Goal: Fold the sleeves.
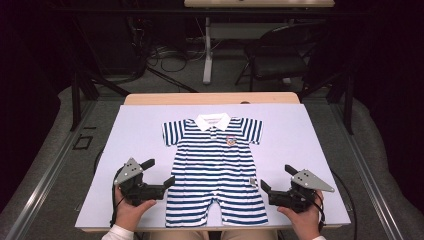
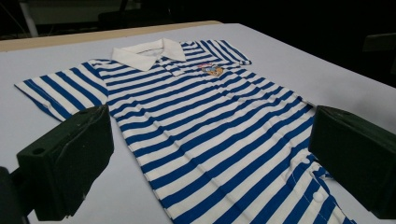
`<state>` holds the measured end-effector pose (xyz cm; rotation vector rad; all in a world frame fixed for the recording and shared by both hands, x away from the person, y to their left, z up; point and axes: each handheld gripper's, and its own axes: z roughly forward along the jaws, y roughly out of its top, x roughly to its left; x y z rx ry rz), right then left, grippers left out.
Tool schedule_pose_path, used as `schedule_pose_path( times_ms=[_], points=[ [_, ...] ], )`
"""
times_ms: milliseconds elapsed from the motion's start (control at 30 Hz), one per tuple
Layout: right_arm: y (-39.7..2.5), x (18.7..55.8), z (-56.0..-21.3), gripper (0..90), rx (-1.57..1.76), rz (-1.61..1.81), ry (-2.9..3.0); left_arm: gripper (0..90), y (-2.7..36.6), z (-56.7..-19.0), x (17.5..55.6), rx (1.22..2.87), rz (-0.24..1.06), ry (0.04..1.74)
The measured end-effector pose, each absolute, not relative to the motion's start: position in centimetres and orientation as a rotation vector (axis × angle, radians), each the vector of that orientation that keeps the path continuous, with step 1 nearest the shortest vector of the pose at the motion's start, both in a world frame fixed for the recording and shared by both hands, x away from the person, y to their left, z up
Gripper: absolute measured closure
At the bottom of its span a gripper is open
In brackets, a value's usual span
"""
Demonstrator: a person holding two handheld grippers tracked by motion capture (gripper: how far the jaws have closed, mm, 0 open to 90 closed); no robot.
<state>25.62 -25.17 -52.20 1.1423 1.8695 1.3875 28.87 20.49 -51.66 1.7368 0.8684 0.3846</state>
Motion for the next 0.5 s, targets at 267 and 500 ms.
schedule_pose_path(
  times_ms=[267,500],
  points=[
    [-25.1,25.9,-52.3,0.6,1.133,1.376,1.874,0.3,20.5,-51.4,29.8,1.731,0.375,0.879],
    [-25.3,25.8,-52.2,1.0,1.141,1.38,1.863,0.3,20.7,-50.9,30.9,1.733,0.364,0.923]
  ],
)
